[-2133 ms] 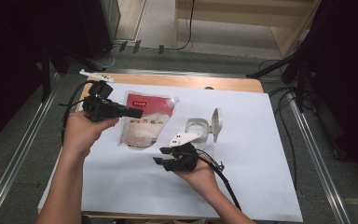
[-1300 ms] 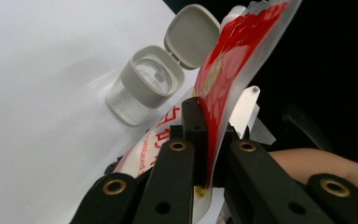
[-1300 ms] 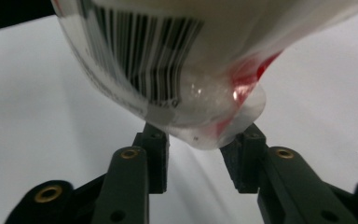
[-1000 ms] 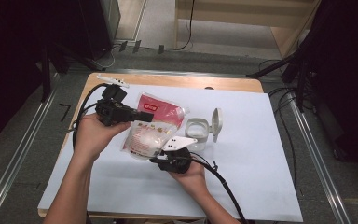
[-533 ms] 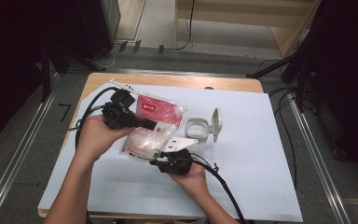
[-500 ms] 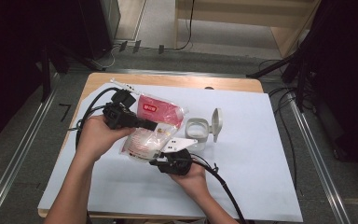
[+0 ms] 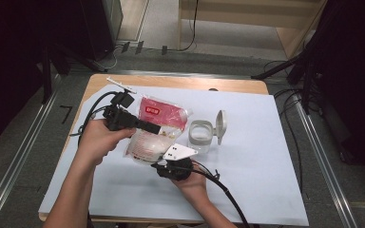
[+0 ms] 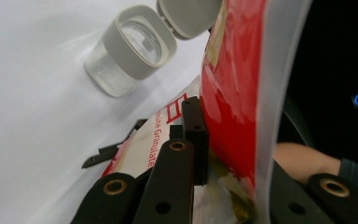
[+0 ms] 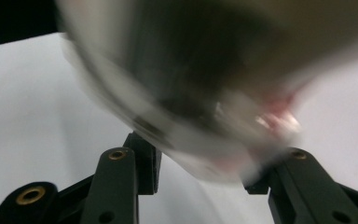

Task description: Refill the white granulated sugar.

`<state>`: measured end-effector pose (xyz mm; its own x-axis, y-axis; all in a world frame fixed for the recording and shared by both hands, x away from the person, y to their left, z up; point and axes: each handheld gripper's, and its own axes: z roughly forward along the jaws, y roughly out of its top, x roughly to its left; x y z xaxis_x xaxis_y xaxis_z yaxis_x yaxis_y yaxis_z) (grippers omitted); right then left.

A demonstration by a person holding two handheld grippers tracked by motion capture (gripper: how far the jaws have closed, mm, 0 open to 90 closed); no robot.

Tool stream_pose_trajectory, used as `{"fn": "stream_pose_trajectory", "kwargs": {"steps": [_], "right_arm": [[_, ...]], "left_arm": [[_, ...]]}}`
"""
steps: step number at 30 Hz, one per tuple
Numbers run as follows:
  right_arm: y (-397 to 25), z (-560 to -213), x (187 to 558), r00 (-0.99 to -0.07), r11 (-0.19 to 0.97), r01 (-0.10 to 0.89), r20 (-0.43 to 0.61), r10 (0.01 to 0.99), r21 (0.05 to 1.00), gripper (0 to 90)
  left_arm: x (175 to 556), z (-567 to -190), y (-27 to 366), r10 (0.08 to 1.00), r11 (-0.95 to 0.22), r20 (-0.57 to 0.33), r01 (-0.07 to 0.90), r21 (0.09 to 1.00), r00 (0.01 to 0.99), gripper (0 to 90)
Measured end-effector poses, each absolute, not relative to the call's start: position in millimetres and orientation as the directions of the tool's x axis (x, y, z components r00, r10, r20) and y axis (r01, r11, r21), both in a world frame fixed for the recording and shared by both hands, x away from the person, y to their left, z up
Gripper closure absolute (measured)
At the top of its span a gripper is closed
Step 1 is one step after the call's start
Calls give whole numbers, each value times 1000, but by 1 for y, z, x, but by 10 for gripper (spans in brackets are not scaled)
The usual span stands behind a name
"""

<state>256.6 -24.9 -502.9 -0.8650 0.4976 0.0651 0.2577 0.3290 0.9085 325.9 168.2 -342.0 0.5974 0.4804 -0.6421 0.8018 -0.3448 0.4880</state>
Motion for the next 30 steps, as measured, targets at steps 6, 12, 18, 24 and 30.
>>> {"fn": "stream_pose_trajectory", "kwargs": {"steps": [6, 12, 18, 24, 30], "right_arm": [[-17, -495, 247, -863, 383, 253, 28, 505, 889, 546], [-26, -484, 246, -882, 290, 338, 193, 430, 895, 563], [-30, -469, 242, -864, 250, 414, 292, 409, 875, 565], [-27, -465, 236, -845, 250, 456, 328, 422, 854, 567], [-19, -468, 234, -838, 291, 452, 290, 463, 843, 555]], "left_arm": [[325, -346, 150, 529, -391, -564, 772, 501, 634, 900], [319, -342, 141, 500, -467, -417, 642, 608, 759, 819], [319, -341, 141, 483, -426, -461, 659, 619, 745, 804], [326, -347, 142, 502, -377, -571, 759, 532, 649, 846], [325, -352, 132, 543, -364, -579, 792, 490, 608, 895]]}}
